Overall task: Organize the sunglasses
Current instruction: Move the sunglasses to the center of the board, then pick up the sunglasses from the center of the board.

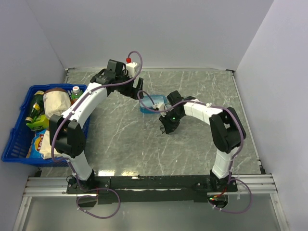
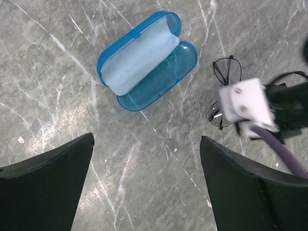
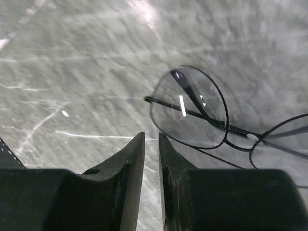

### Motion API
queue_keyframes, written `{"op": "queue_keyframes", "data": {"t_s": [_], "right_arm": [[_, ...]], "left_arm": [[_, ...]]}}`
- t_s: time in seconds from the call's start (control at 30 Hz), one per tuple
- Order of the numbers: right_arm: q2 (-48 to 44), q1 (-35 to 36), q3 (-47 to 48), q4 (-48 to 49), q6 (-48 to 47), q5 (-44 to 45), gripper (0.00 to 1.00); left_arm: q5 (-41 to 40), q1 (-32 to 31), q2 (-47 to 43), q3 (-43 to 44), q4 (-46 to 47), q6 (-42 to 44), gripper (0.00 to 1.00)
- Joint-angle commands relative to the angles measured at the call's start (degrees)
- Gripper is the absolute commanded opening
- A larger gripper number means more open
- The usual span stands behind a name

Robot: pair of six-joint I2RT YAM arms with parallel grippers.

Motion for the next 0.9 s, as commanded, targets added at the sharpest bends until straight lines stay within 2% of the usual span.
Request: {"op": "queue_keyframes", "data": {"t_s": [0.0,0.13,0.23,0.27,0.33,0.43,0.57,0.7,0.87], "right_arm": [[-9.16,-0.23,-1.22,1.33,-6.88,-0.23,0.27],[-17.86,-0.06,-8.92,4.65,-21.26,3.45,0.32],[-23.32,0.03,-15.34,8.61,-31.55,6.89,0.41],[-24.38,-0.06,-16.67,9.84,-33.34,7.85,0.48],[-27.1,0.2,-20.01,13.08,-37.46,8.03,0.52],[-29.31,0.56,-22.57,16.51,-40.64,7.77,0.56],[-29.57,0.82,-23.98,20.99,-42.67,9.26,0.63],[-28.17,0.82,-26.44,25.75,-46.35,9.79,0.63],[-27.81,1.34,-29.87,29.27,-49.96,6.11,0.6]], "left_arm": [[0.05,0.53,-2.36,0.55,1.29,-0.83,0.96],[0.14,1.94,-1.92,2.74,-0.64,-0.04,0.96],[-0.04,3.51,-1.39,4.23,-2.48,2.23,0.97],[0.22,3.96,-1.22,4.24,-2.66,2.33,0.96],[1.71,5.01,-1.3,4.07,-3.36,3.73,0.96],[3.04,5.02,-2.18,3.1,-3.81,7.06,0.96],[0.06,5.02,-5.33,-1.9,1.79,6.9,0.97],[-0.56,5.02,-8.59,-10.85,8.12,7.17,0.96],[0.57,5.02,-9.22,-15.62,10.61,5.85,0.97]]}}
